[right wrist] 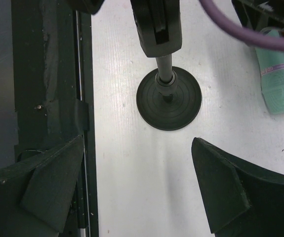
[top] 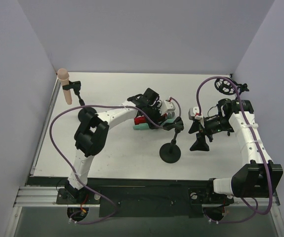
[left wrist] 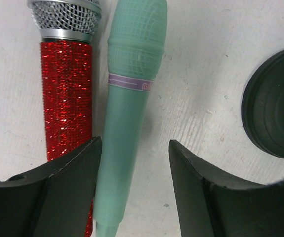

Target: Attach the microphones to the stand

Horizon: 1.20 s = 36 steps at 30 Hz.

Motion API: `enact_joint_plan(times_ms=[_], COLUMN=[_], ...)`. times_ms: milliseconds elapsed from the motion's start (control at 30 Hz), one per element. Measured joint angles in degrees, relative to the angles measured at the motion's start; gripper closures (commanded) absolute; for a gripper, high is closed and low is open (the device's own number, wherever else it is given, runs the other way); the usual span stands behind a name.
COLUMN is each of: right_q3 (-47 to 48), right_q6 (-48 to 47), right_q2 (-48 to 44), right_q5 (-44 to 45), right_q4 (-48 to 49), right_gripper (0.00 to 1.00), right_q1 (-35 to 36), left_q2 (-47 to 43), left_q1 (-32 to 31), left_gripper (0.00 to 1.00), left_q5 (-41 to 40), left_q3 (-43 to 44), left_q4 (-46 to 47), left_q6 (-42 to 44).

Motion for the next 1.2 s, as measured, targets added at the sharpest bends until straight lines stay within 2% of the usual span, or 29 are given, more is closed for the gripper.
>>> enact_joint_plan(times_ms=[600,700,1033,1100,1200], right_q3=[0.0,0.0,0.0,0.0,0.0], right_q6=[0.0,0.0,0.0,0.0,0.0], right_q2=[0.7,0.7,0.7,0.7,0.7], right_q5=[0.0,0.0,0.0,0.0,0.0], right_q4=[0.0,0.0,0.0,0.0,0.0], right_gripper=[0.15,0.15,0.15,0.15,0.15], right_q1=[0.0,0.0,0.0,0.0,0.0], left_q2=[1.6,1.6,1.0,0.7,0.3], left_q1=[-2.6,-3.7,-7.1,-7.6,-8.3], left_gripper=[0.34,0.37,0.41,0.46,0.6], left_q5=[-5.8,-7.3,-14.3,-15.4,-16.9], left_q3=[0.2,0.0,-6.2,-6.8,-7.7], left_q4=[-0.5,-0.5,2.4,2.8,3.5], left_q6=[1.2,1.5,0.8,0.4,-1.0])
